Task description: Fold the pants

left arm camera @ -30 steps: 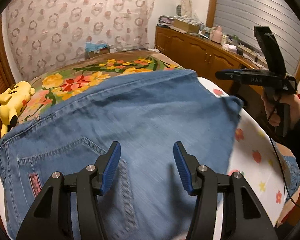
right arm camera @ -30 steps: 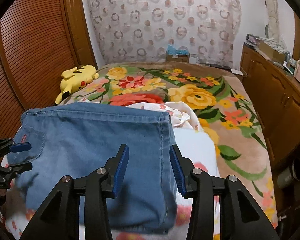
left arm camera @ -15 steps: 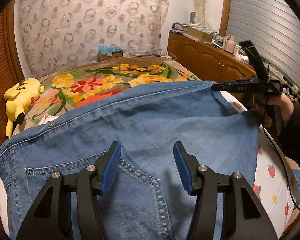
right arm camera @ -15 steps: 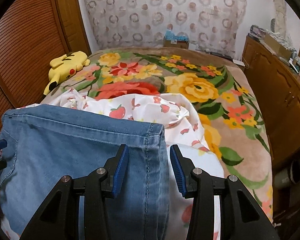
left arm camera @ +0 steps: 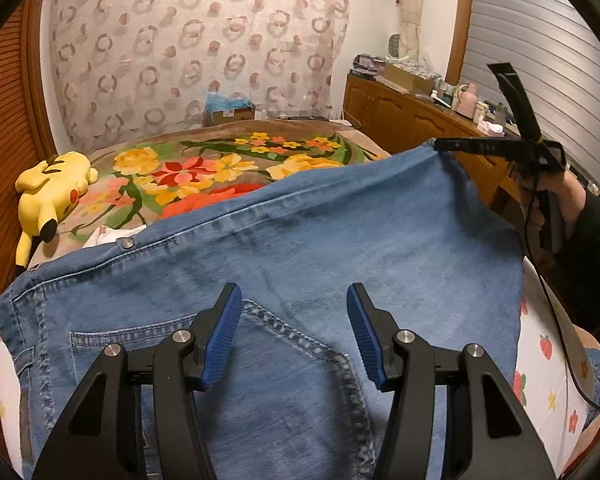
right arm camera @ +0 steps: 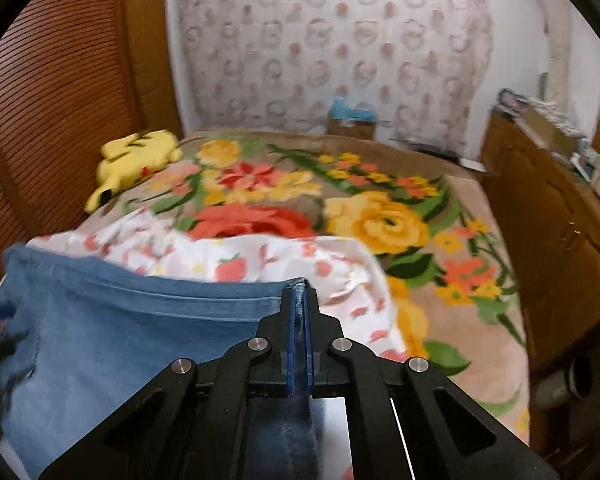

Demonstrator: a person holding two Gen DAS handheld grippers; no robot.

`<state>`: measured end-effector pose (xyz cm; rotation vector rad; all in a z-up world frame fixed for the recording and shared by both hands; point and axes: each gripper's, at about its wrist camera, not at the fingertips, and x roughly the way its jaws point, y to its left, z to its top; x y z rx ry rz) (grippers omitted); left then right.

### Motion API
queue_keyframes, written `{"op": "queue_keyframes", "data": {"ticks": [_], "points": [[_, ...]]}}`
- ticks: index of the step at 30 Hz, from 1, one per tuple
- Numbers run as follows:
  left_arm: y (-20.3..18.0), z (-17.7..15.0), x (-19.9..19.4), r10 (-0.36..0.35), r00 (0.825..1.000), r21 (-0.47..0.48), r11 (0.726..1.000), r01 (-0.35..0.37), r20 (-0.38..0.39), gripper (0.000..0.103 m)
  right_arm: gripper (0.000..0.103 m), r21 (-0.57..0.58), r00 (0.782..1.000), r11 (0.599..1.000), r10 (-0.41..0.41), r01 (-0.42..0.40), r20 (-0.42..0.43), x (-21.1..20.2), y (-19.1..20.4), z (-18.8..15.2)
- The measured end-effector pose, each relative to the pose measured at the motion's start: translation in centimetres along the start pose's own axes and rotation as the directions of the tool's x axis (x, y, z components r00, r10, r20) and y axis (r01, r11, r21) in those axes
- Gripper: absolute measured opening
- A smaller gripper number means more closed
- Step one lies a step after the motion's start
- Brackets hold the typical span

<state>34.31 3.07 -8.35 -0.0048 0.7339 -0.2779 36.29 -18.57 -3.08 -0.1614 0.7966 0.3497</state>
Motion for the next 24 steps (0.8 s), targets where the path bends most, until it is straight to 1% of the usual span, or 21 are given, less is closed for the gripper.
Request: {"op": "queue_keyframes", "data": {"ticks": [4,7,9,11,12,15,17,20,24], "points": [[0.2,0.2,0.0,0.004,1.0,-0.009,1.0,-0.004,0.004,0.056,0.003,-0.016,0.998,0.999,-0.051,0.05,-0.048,1.5,0.6,-0.2],[0.5,-0.1,0.0,0.002,1.0,-0.017,1.0,-0.002,0.002,0.056,0.003,-0.01,0.995,0.998,-0.06,0.059,-0.076,1.5,1.3,-0.8],[0.6,-0.1,0.1,-0.001,1.0,-0.02,1.0,0.001,-0.001,0.056,0.01,0.015,0.997,0.999,-0.031,0.032,-0.066,0.4,1.8,-0.9],[0.5,-0.2,0.1,0.0,1.0,-0.016,1.0,0.0,-0.001,0.056,0.02,0.023,0.999,1.0,-0.015,0.016,-0.048,-1.1,2.3,-0.7],[0.4,-0.3,0.0,0.0,1.0,-0.013,1.0,0.0,-0.001,0.056,0.021,0.023,0.999,1.0,-0.012,0.013,-0.04,-1.7,2.4,-0.6],[0.0,-0.3,-0.1,0.014,1.0,0.006,1.0,-0.014,0.004,0.056,0.023,0.034,1.0,0.999,-0.003,0.003,-0.012,-4.9,2.7,-2.1],[-0.2,-0.3,-0.3,0.014,1.0,0.018,1.0,-0.014,0.01,0.056,0.026,0.053,1.0,0.999,0.004,-0.004,0.005,-6.9,2.8,-3.6],[-0.7,-0.4,-0.7,0.006,1.0,0.033,0.999,-0.007,0.019,0.056,0.027,0.08,1.0,0.997,0.011,-0.013,0.026,-9.7,3.0,-5.8],[-1.3,-0.5,-1.2,-0.008,1.0,0.051,0.999,0.006,0.028,0.056,0.03,0.12,0.999,0.993,-0.01,0.006,0.037,-12.2,3.0,-8.6]]}}
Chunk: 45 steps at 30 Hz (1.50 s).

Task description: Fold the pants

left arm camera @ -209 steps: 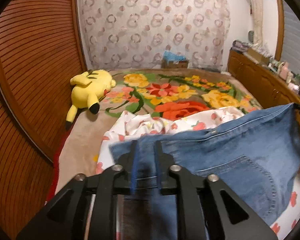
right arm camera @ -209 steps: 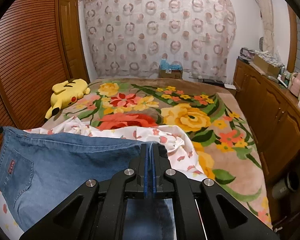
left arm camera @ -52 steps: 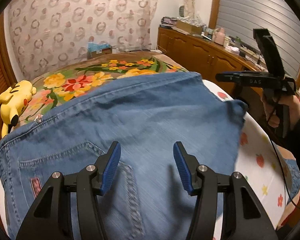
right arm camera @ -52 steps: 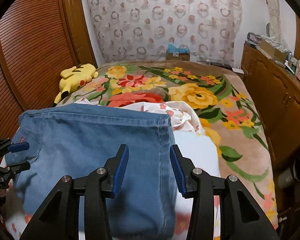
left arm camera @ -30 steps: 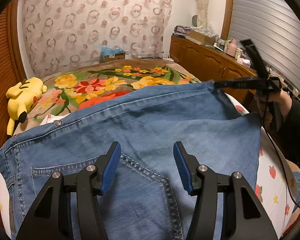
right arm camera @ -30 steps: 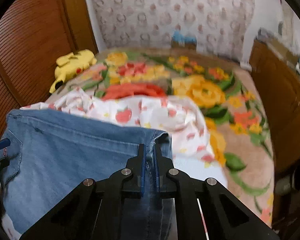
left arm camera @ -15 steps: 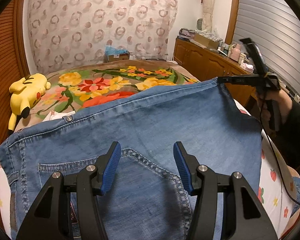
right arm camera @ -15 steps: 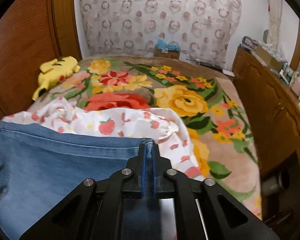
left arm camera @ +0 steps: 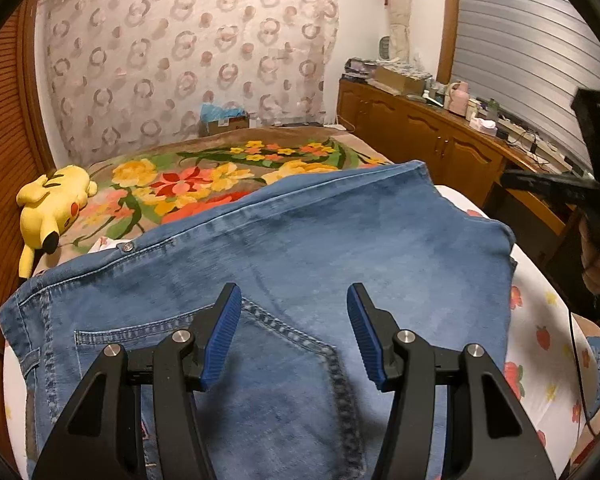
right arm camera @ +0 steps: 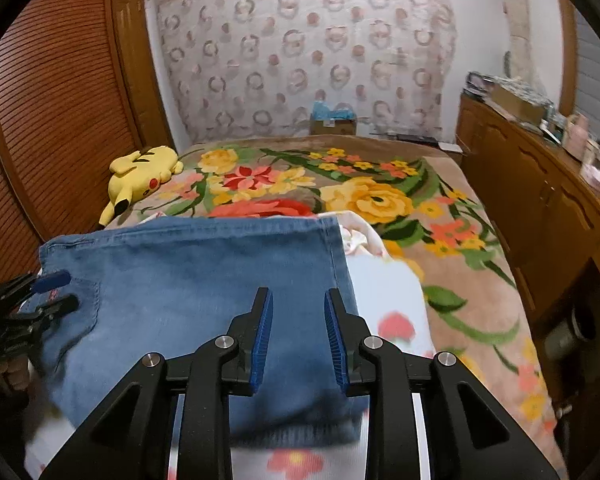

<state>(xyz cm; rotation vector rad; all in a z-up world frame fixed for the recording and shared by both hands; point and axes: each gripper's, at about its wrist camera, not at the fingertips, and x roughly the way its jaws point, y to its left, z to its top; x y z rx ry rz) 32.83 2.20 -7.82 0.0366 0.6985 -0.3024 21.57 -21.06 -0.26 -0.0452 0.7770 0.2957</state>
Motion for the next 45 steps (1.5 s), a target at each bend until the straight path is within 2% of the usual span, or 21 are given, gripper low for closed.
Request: {"op": "queue_keyframes", "data": {"ticks": [2,7,10,17,26,36,43,45], "points": [[-0.3,0.0,-0.3,-0.006,1.0,0.011,1.0,0.006,0.005,0.056,0.04,0.022,1.0,1.0,-0.006,0.006,-0.001,-0.5,0.1,-0.8],[-1.4,-0.2,-0.9,-0.029,0.999,0.039,0.999,0.029,0.016,0.056,0.046,0.044,0.999,0.999,-0.03,0.031,-0.027,-1.5,0.8,-2.3],[-1.9,-0.4,-1.1,-0.044,0.999,0.056,0.997,0.044,0.016,0.056,0.047,0.071,0.998,0.996,-0.051,0.055,-0.046,-1.6,1.1,-2.7],[-2.9,-1.0,-0.4,-0.065,0.998,0.082,0.994,0.066,-0.019,0.057,0.048,0.169,0.994,0.985,-0.026,0.044,-0.107,0.0,1.1,-2.6],[-4.0,-1.5,0.5,-0.076,0.995,0.1,0.992,0.082,-0.061,0.057,0.054,0.242,0.993,0.969,-0.014,0.043,-0.121,1.1,0.2,-1.7],[-4.3,-1.8,0.3,-0.075,0.995,0.106,0.991,0.083,-0.069,0.057,0.054,0.302,0.99,0.952,-0.013,0.054,-0.137,1.3,-0.1,-2.9],[-4.3,-1.9,0.5,-0.076,0.995,0.109,0.99,0.084,-0.069,0.057,0.054,0.292,0.991,0.954,-0.021,0.059,-0.133,1.3,0.3,-2.6],[-4.1,-1.9,0.6,-0.076,0.995,0.106,0.991,0.083,-0.071,0.057,0.046,0.283,0.992,0.957,-0.021,0.057,-0.127,1.4,0.2,-2.6]]}}
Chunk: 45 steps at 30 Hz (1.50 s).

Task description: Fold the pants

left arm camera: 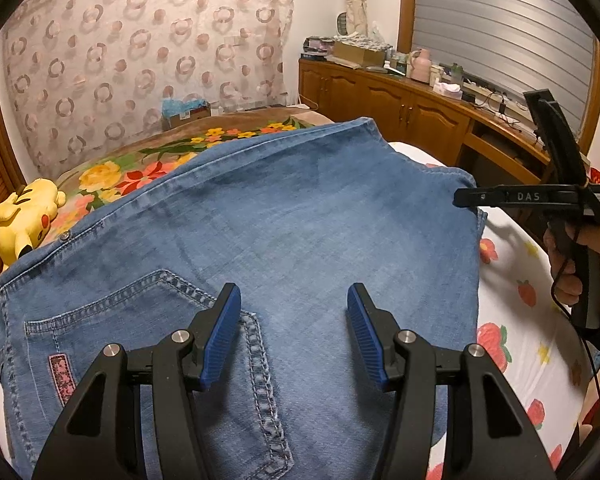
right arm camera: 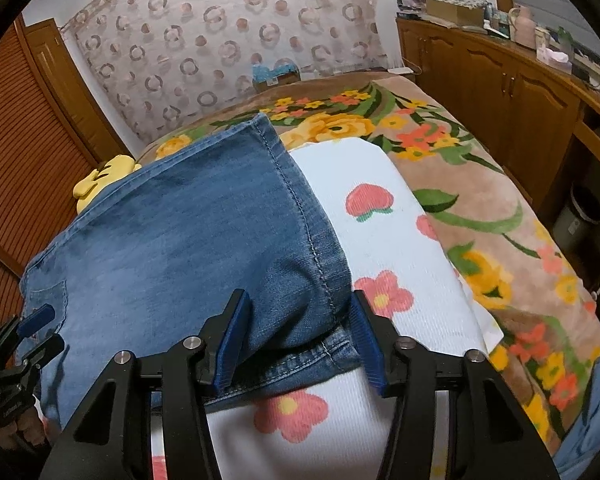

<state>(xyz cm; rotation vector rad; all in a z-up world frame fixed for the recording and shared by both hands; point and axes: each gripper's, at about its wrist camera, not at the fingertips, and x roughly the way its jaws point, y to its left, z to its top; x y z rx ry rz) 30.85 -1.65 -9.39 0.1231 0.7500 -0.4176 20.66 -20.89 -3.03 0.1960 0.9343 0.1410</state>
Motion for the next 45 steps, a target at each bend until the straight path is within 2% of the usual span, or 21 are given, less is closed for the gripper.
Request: {"op": "queue_keyframes", "data": {"ticks": [2,4,7,16,20,28,33,38,43,45], "points": [[0.1,-0.1,0.1,0.002,1.0,-0.002,1.0,-0.002,-0.002,0.057,0.029,-0.016,1.0,1.0,-0.006,0.006,0.014,-0.2,0.1,0.0],[0.2,-0.1,0.1,0.002,1.0,-0.004,1.0,-0.002,-0.002,0.057,0.018,-0.033,1.0,0.999,0.004,-0.003,0.028,-0.6,0.2,0.0],[0.3,0.0,0.2,0.003,1.0,-0.004,1.0,-0.003,-0.001,0.057,0.009,-0.067,0.999,0.998,0.02,-0.017,0.05,-1.1,0.6,0.1],[0.6,0.2,0.1,0.004,1.0,-0.003,1.0,-0.004,0.0,0.057,0.008,-0.1,0.996,0.994,0.056,-0.049,0.075,-1.6,1.0,-0.1],[1.1,0.5,-0.7,-0.002,1.0,-0.011,1.0,0.002,0.01,0.057,0.008,-0.133,0.99,0.987,0.104,-0.091,0.099,-2.4,2.3,0.7],[2.8,0.5,-4.1,0.043,0.999,-0.037,0.998,-0.042,0.027,0.057,0.007,-0.2,0.965,0.955,0.241,-0.217,0.106,-2.4,5.8,0.8],[4.3,-0.4,-6.1,0.089,0.996,-0.077,0.993,-0.086,0.027,0.057,0.007,-0.245,0.939,0.918,0.337,-0.313,0.063,-1.8,7.6,0.1],[4.9,-1.0,-7.0,0.121,0.992,-0.094,0.989,-0.118,0.024,0.057,0.007,-0.26,0.907,0.876,0.42,-0.407,-0.004,-0.7,7.7,-0.7],[5.3,-1.9,-7.9,0.144,0.989,-0.116,0.983,-0.14,0.023,0.057,0.007,-0.292,0.881,0.833,0.461,-0.471,-0.107,1.4,8.5,-2.4],[5.9,-2.4,-8.3,0.15,0.989,-0.134,0.98,-0.146,0.019,0.057,0.007,-0.323,0.877,0.816,0.457,-0.48,-0.148,2.3,9.1,-3.0]]}}
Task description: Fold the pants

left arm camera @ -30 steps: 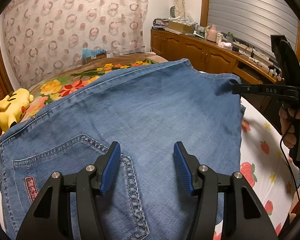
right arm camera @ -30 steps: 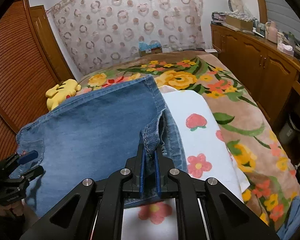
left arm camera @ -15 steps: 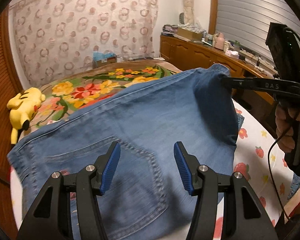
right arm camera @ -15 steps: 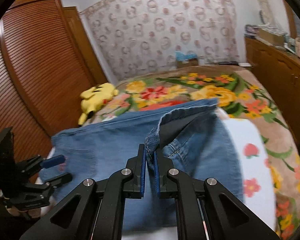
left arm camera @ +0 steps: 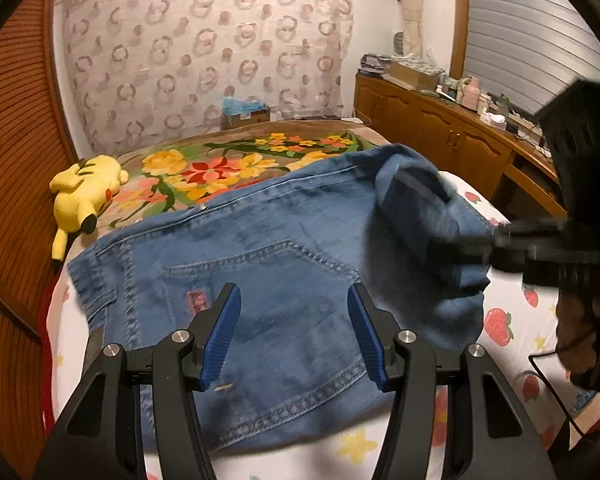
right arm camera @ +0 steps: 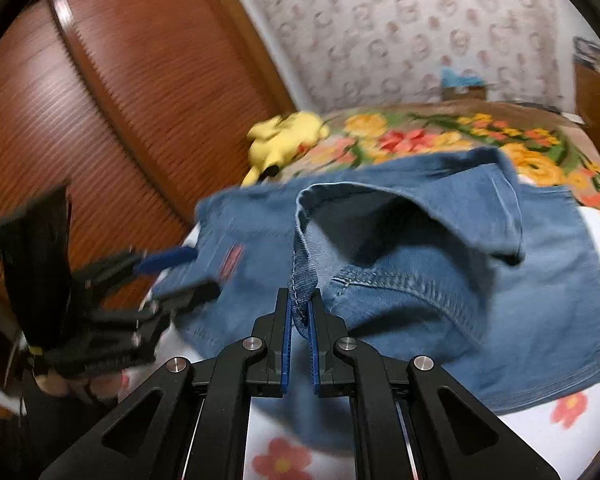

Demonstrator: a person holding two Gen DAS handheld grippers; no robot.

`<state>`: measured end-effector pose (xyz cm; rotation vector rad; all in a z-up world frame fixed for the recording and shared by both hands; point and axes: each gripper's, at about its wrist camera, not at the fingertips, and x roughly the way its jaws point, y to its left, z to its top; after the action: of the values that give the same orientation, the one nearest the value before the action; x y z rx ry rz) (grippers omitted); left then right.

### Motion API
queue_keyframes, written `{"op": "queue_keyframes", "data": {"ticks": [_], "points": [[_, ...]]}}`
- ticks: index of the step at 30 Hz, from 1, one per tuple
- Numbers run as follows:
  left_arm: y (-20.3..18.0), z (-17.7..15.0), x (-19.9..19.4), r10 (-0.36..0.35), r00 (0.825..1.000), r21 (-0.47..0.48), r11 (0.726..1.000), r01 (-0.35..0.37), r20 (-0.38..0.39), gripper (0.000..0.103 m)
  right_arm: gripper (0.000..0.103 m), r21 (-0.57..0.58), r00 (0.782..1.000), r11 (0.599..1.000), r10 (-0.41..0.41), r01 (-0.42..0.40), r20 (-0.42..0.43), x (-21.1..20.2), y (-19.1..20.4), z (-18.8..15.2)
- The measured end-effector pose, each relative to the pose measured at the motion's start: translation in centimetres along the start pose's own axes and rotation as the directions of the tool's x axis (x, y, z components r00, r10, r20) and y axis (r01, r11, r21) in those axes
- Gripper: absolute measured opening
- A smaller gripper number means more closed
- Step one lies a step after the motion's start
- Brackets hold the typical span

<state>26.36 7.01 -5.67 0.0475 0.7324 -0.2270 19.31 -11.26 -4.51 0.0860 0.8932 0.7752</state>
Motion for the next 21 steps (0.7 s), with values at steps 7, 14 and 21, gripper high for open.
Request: {"op": "queue_keyframes", "data": {"ticks": [7,14,21], "points": [[0.2,-0.4,0.2,0.009,1.0,-0.012,1.0,-0.009,-0.012,0.057,0.014,-0.055,0.999,0.998,-0.038,0.037,-0.014,0.5,-1.9,0.5],[-1.5,0.1,0.7,-0.038,0.999,-0.003,0.999,0.038,-0.006,0.057,0.038,-0.066,0.991,0.99,-0.124,0.128,0.055,-2.9,-5.2,1.1],[-3.2,0.0,3.7,-0.12,0.991,-0.006,0.993,0.12,-0.067,0.057,0.049,-0.019,0.967,0.967,-0.251,0.252,0.05,0.8,-10.9,3.3]]}}
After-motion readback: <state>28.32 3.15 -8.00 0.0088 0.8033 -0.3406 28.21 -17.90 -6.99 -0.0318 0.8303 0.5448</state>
